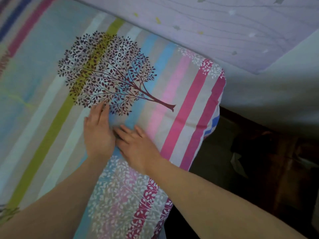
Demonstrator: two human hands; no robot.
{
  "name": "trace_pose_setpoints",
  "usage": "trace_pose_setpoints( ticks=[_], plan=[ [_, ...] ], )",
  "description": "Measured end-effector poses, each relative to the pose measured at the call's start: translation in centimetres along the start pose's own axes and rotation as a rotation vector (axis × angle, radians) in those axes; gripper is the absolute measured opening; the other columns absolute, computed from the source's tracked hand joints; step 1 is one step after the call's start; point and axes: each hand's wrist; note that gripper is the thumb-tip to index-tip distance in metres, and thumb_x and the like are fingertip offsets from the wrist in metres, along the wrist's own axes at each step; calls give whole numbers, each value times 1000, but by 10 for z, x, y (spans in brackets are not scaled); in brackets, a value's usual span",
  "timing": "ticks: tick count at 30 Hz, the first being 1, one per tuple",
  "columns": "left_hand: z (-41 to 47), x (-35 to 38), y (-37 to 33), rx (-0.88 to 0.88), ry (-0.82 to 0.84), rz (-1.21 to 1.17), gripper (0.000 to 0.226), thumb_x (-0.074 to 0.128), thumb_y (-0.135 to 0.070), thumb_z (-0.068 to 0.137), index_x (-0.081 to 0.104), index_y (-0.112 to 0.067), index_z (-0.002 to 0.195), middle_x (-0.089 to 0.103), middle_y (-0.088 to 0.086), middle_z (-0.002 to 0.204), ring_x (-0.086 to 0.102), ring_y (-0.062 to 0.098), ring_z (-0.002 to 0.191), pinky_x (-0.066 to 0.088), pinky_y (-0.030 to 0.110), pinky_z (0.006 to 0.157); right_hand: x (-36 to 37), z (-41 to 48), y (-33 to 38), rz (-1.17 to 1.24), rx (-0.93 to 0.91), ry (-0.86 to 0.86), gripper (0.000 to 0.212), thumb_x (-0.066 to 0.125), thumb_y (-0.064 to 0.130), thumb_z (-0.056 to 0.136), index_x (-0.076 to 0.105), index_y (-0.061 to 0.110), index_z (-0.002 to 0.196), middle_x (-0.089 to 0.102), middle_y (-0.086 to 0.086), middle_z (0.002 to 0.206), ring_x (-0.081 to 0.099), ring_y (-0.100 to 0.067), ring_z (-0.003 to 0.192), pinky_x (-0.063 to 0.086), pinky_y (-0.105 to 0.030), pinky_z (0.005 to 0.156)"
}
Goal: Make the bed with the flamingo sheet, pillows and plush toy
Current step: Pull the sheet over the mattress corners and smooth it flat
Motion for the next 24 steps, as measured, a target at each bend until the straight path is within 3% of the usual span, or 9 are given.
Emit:
trace_pose_setpoints(
  ticks=[2, 5, 8, 17, 21, 24],
  plan=[
    [-6, 3, 9, -53, 30, 40, 58, 53, 1, 82, 44, -5, 139, 38, 13, 149, 34, 32, 138, 29, 56, 109, 7, 9, -9, -120, -31, -6, 51, 44, 33, 94, 39, 21, 144, 29, 1, 155, 23, -18, 144, 18, -41, 114],
    [-7, 9, -6, 16, 81, 109, 50, 38, -17, 93, 39, -8, 143, 33, 9, 152, 29, 29, 141, 24, 55, 111, -9, 13, -59, -247, 34, -113, 59, 41, 45, 93, 33, 25, 148, 26, 2, 156, 21, -17, 145, 14, -37, 116],
    [6, 21, -44, 87, 155, 136, 53, 29, -28, 96, 30, -17, 148, 24, 1, 157, 19, 26, 145, 14, 53, 115, -33, 4, -112, -312, 158, -162, 57, 37, 47, 96, 28, 29, 149, 21, 1, 158, 17, -21, 146, 14, -39, 118],
    [71, 53, -167, 440, 271, 180, 54, 31, -37, 97, 29, -21, 149, 24, -4, 157, 17, 26, 146, 15, 60, 114, -80, -25, -197, -359, 510, -142, 60, 17, 50, 98, 2, 29, 152, -1, -1, 161, 0, -22, 148, 8, -39, 118],
    [89, 62, -199, 430, 317, 162, 57, 31, -35, 100, 7, -29, 152, 1, -11, 160, -5, 22, 148, -5, 54, 116, -92, -24, -214, -309, 557, -154, 59, 20, 43, 100, 7, 21, 153, 1, 0, 161, 1, -16, 148, 9, -35, 118],
    [98, 62, -207, 452, 356, 157, 58, 29, -35, 101, 1, -30, 152, -6, -12, 160, -11, 21, 147, -6, 52, 117, -99, -22, -218, -162, 591, -361, 47, 35, 27, 100, 33, 23, 147, 23, 1, 157, 22, -16, 144, 22, -35, 115]
  ],
)
Point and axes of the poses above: each hand's wrist, its own z-axis towards the middle knuckle, its own x-axis out of the palm, y = z × x
